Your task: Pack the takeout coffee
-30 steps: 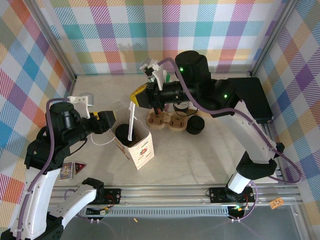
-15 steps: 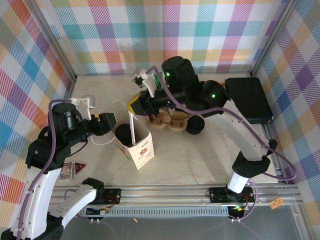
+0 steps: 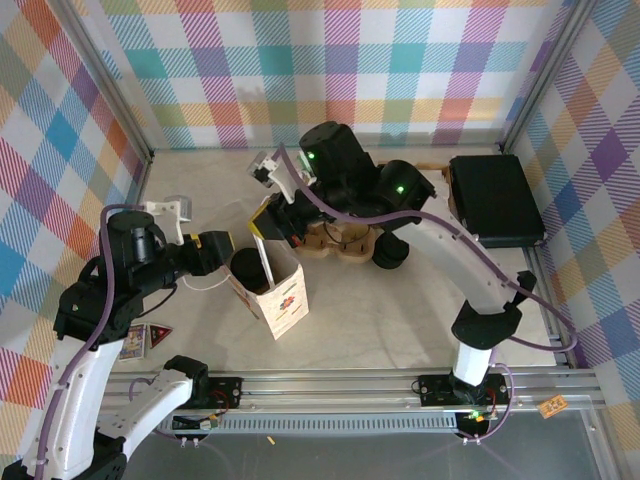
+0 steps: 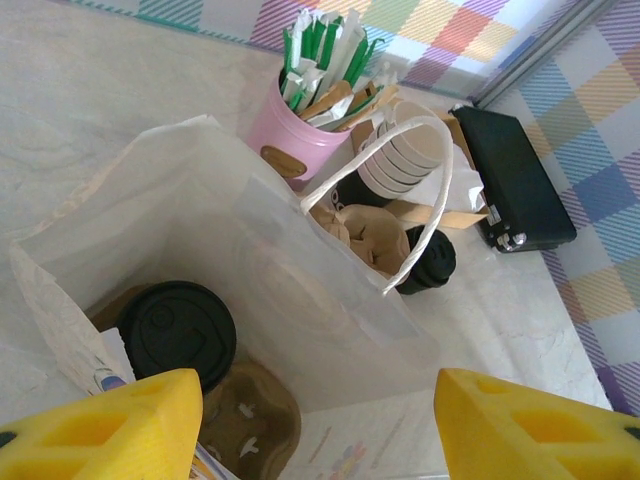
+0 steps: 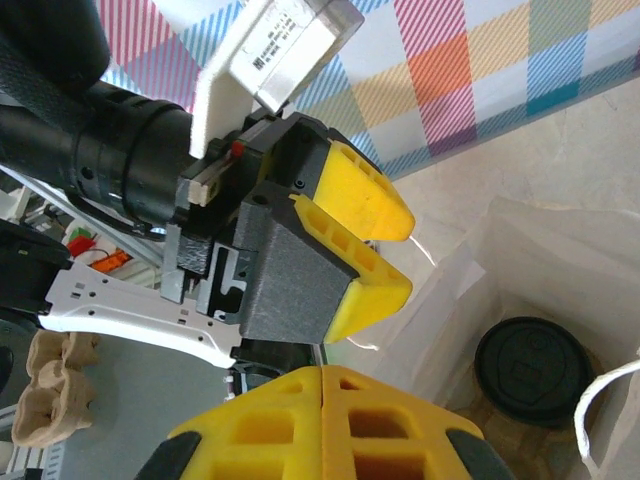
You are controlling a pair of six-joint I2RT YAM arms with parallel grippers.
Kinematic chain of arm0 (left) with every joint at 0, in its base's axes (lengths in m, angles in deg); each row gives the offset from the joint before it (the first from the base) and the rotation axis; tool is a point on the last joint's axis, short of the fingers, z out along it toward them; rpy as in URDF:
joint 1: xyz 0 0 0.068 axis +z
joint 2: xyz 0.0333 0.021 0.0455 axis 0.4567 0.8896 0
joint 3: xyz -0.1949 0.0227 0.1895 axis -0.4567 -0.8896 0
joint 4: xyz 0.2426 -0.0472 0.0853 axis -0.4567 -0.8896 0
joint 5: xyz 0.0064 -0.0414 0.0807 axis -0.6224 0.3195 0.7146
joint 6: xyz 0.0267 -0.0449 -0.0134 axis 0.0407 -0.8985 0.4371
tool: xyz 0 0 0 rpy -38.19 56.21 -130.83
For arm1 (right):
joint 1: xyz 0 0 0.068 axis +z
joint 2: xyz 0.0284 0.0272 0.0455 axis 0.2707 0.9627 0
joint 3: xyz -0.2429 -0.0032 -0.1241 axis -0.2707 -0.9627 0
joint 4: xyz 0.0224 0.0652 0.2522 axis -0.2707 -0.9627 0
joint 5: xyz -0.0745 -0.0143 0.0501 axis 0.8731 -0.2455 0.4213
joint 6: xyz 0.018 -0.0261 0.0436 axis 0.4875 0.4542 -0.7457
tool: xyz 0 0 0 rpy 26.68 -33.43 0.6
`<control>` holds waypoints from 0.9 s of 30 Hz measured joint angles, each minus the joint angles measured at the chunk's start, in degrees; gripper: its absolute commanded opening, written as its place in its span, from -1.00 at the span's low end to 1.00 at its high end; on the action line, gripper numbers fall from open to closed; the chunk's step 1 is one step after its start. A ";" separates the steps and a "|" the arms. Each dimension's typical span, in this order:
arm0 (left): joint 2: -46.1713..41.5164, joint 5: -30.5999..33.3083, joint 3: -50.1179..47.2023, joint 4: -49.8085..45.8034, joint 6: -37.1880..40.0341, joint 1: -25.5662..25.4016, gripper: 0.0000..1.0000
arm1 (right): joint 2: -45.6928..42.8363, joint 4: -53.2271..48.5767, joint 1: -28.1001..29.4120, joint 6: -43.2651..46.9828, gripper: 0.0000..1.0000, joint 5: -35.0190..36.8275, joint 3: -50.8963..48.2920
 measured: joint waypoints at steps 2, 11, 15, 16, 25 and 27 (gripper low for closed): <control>-0.02 -0.07 -0.07 0.02 0.00 0.00 0.24 | 0.92 -0.87 0.07 0.31 -1.00 -0.02 0.31; -0.76 -0.04 -0.33 0.09 0.02 0.00 0.25 | 2.32 -3.23 0.07 1.60 -1.00 -0.04 0.28; -0.20 -0.07 -0.33 0.07 0.20 0.00 0.25 | 2.38 -3.72 0.11 1.64 -1.00 -0.04 -0.85; -0.02 -0.04 -0.33 0.09 0.22 0.00 0.25 | 2.38 -3.82 0.11 1.66 -1.00 -0.02 -1.31; 1.84 -0.07 -0.33 0.42 0.68 0.00 0.25 | 2.38 -5.42 0.11 2.91 -0.85 1.05 -4.22; 1.92 -0.07 -0.33 0.50 0.68 0.00 0.25 | 2.38 -5.70 0.11 3.10 -0.80 1.53 -4.31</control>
